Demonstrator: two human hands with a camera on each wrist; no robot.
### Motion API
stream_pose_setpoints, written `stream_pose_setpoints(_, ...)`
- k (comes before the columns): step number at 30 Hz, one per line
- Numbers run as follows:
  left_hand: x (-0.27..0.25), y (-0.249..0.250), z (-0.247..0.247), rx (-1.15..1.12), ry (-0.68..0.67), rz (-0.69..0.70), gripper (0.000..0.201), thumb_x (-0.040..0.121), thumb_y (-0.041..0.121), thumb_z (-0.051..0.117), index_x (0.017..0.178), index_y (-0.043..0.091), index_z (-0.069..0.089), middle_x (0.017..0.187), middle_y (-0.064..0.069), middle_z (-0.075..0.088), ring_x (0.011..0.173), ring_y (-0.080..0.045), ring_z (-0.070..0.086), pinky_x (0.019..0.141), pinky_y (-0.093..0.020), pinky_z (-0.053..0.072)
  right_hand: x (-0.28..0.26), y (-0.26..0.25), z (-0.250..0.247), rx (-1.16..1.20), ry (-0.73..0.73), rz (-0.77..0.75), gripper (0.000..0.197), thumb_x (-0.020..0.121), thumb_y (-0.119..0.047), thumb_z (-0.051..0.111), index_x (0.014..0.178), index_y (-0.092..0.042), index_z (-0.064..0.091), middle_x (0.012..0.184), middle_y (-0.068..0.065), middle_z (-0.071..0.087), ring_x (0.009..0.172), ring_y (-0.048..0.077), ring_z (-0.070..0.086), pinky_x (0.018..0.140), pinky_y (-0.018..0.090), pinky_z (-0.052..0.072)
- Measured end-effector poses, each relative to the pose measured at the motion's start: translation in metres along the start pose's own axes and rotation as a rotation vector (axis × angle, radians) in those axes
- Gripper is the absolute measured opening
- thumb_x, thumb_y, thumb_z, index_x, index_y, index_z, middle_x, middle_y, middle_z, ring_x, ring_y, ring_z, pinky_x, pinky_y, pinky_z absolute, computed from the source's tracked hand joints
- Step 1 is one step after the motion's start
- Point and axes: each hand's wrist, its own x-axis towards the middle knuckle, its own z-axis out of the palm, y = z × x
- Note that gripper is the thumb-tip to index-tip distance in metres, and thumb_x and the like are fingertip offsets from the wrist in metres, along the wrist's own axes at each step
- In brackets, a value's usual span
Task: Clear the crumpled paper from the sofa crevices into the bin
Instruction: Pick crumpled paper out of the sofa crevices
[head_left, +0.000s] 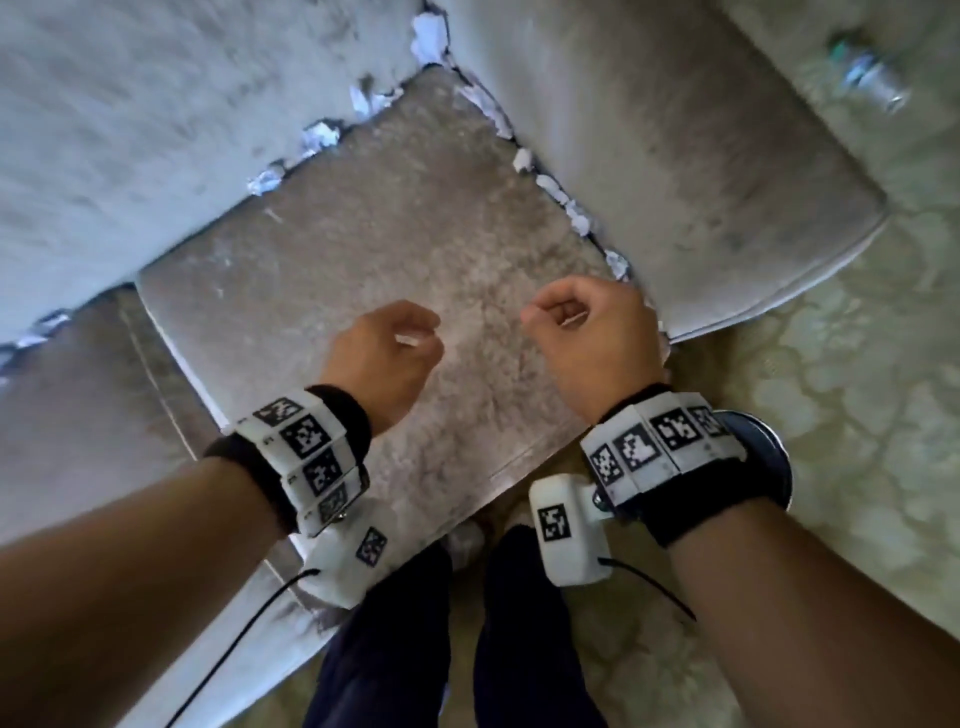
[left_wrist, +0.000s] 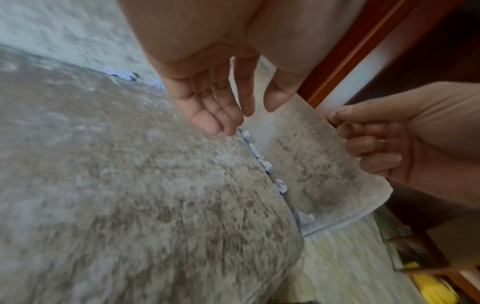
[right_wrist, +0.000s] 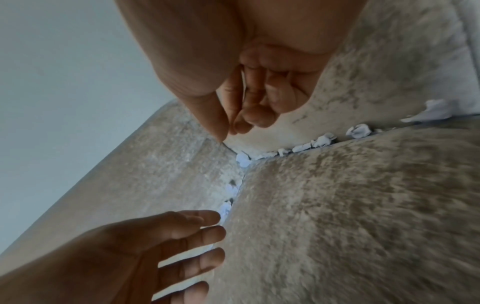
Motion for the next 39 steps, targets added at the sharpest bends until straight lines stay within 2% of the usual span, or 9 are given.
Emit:
stream_pose_setpoints(5, -0.008, -0.024, -0.007, -0.089, 0.083, -0.064, 0.012, 0.095, 0.025, 0.059, 0.105, 0.031, 0.064, 0.097, 0.015, 0.066, 0.085, -0.004, 0.064, 0.06, -0.012, 0.04, 0.015, -0.005, 0.026, -0.067, -0.133, -0.036, 0.005, 0.082, -0.027, 0.07, 0.078, -0.028, 0.067, 0.069, -0.015, 0.062, 0.065, 0.002, 0.057, 0.064, 0.022, 0.045)
stream_pose_setpoints(9, -0.007, -0.063, -0.013, -0.195, 0.167, -0.15, 0.012, 0.095, 0.022, 0.06, 0.104, 0.028, 0.064, 0.094, 0.016, 0.064, 0.082, -0.003, 0.061, 0.067, -0.016, 0.042, 0.023, -0.017, 0.063, -0.127, -0.235, -0.084, 0.003, 0.082, -0.026, 0.07, 0.083, -0.024, 0.072, 0.079, -0.006, 0.072, 0.075, 0.011, 0.065, 0.071, 0.026, 0.053)
stream_pose_setpoints(18, 0.017, -0.135, -0.056, -0.315, 0.214, -0.342, 0.014, 0.095, 0.025, 0.06, 0.106, 0.03, 0.066, 0.103, 0.015, 0.066, 0.092, -0.006, 0.065, 0.065, -0.013, 0.042, 0.057, -0.066, 0.157, -0.212, -0.384, -0.126, 0.007, 0.082, -0.026, 0.071, 0.084, -0.02, 0.073, 0.076, -0.008, 0.071, 0.071, 0.006, 0.065, 0.068, 0.016, 0.049)
stream_pose_setpoints(22, 0.049, -0.148, -0.095, -0.335, 0.272, -0.381, 0.015, 0.095, 0.026, 0.058, 0.103, 0.033, 0.068, 0.098, 0.018, 0.065, 0.09, -0.003, 0.065, 0.062, -0.013, 0.042, 0.09, -0.103, 0.196, -0.251, -0.418, -0.121, 0.004, 0.082, -0.024, 0.07, 0.079, -0.024, 0.069, 0.07, -0.012, 0.066, 0.064, 0.003, 0.061, 0.056, 0.004, 0.04)
stream_pose_setpoints(25, 0.079, -0.15, -0.122, -0.329, 0.29, -0.378, 0.017, 0.094, 0.026, 0.057, 0.104, 0.034, 0.069, 0.102, 0.016, 0.065, 0.095, -0.007, 0.065, 0.072, -0.019, 0.047, 0.118, -0.131, 0.217, -0.245, -0.403, -0.113, 0.002, 0.083, -0.022, 0.069, 0.081, -0.023, 0.069, 0.075, -0.009, 0.069, 0.064, 0.002, 0.061, 0.054, 0.0, 0.039)
stream_pose_setpoints(28, 0.106, -0.148, -0.137, -0.318, 0.317, -0.328, 0.017, 0.094, 0.029, 0.058, 0.106, 0.034, 0.069, 0.117, 0.012, 0.066, 0.109, -0.008, 0.063, 0.086, -0.024, 0.048, 0.141, -0.145, 0.237, -0.26, -0.38, -0.111, 0.006, 0.083, -0.024, 0.068, 0.085, -0.02, 0.072, 0.08, -0.007, 0.071, 0.073, 0.009, 0.065, 0.063, 0.015, 0.046)
stream_pose_setpoints(31, 0.124, -0.152, -0.136, -0.26, 0.317, -0.325, 0.02, 0.096, 0.032, 0.058, 0.112, 0.031, 0.07, 0.136, 0.008, 0.054, 0.118, -0.009, 0.054, 0.084, -0.017, 0.039, 0.159, -0.144, 0.257, -0.302, -0.358, -0.092, 0.007, 0.084, -0.024, 0.067, 0.085, -0.019, 0.071, 0.085, -0.005, 0.071, 0.079, 0.013, 0.067, 0.068, 0.018, 0.047)
stream_pose_setpoints(33, 0.135, -0.153, -0.129, -0.239, 0.292, -0.328, 0.022, 0.098, 0.032, 0.058, 0.116, 0.029, 0.069, 0.142, 0.006, 0.048, 0.126, -0.012, 0.048, 0.094, -0.019, 0.032, 0.17, -0.138, 0.268, -0.315, -0.374, -0.083, 0.01, 0.085, -0.027, 0.066, 0.089, -0.018, 0.071, 0.093, -0.002, 0.072, 0.084, 0.015, 0.068, 0.074, 0.021, 0.05)
stream_pose_setpoints(39, 0.181, -0.149, -0.114, -0.228, 0.36, -0.332, 0.028, 0.097, 0.03, 0.058, 0.122, 0.025, 0.069, 0.144, 0.004, 0.045, 0.127, -0.009, 0.044, 0.099, -0.019, 0.027, 0.215, -0.122, 0.279, -0.334, -0.462, -0.099, 0.004, 0.087, -0.026, 0.066, 0.087, -0.022, 0.067, 0.087, -0.004, 0.069, 0.081, 0.012, 0.065, 0.078, 0.02, 0.049)
